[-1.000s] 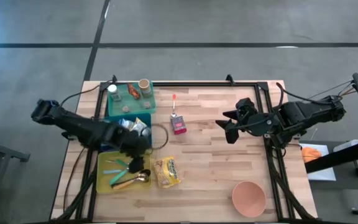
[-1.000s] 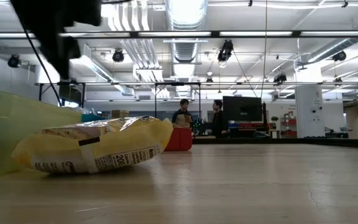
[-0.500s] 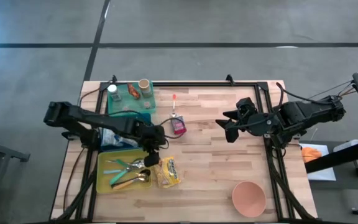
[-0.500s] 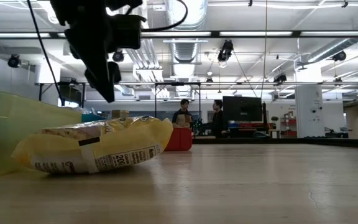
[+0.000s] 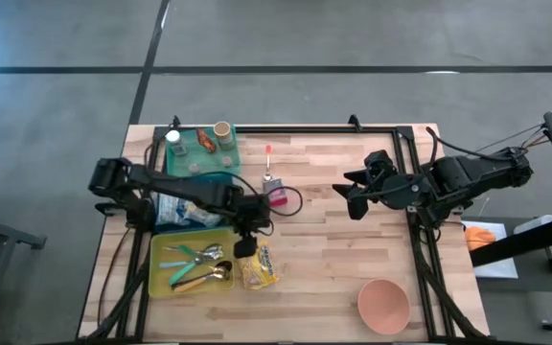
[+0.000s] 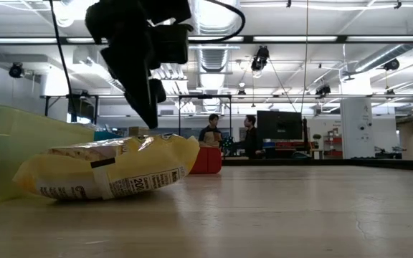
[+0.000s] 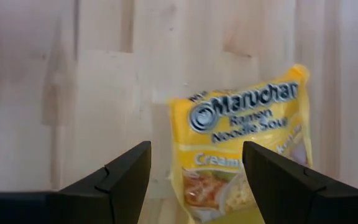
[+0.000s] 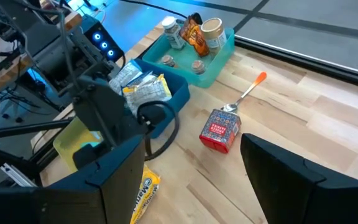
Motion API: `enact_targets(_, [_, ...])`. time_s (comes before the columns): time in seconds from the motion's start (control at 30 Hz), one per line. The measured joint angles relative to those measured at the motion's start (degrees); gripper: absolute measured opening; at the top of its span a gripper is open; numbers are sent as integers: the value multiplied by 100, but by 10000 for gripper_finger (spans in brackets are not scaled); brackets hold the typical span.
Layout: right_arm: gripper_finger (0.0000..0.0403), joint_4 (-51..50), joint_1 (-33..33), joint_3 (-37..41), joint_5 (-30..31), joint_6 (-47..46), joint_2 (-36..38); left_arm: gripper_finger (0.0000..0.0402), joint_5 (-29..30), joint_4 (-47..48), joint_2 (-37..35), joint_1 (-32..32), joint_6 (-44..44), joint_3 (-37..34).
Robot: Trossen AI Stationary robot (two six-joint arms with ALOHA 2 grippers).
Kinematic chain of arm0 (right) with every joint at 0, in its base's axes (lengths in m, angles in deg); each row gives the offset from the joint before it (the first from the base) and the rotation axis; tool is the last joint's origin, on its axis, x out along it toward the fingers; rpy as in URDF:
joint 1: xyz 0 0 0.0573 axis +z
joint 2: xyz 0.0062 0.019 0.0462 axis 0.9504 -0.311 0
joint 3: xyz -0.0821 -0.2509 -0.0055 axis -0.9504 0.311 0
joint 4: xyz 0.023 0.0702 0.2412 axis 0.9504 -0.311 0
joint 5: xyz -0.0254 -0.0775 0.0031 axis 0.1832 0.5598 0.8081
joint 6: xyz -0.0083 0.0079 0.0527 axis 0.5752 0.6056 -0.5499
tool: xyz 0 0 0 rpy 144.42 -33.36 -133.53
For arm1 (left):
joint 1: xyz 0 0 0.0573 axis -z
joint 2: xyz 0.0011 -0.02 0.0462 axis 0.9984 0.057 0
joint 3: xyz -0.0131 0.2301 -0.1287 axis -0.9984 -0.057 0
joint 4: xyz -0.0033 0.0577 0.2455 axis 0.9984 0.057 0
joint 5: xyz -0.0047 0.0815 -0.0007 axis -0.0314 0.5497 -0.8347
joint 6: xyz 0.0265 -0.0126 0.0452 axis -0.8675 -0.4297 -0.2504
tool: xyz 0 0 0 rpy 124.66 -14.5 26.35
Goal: Pick & Place Food Item
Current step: Put the yellow noodle pack into the dark blue bin
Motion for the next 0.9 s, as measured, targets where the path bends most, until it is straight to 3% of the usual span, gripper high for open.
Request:
enact_targets(0.27, [263,-2,0,0,-2,0,0,258,-11,-24,61,-408,359,30])
enact_targets(0.4, [263,-2,0,0,-4,0,0,258,-400,20,61,-562,655,30])
enact_targets(0.9, [263,-2,0,0,-11,0,0,258,-473,-19,60,-563,1189,30])
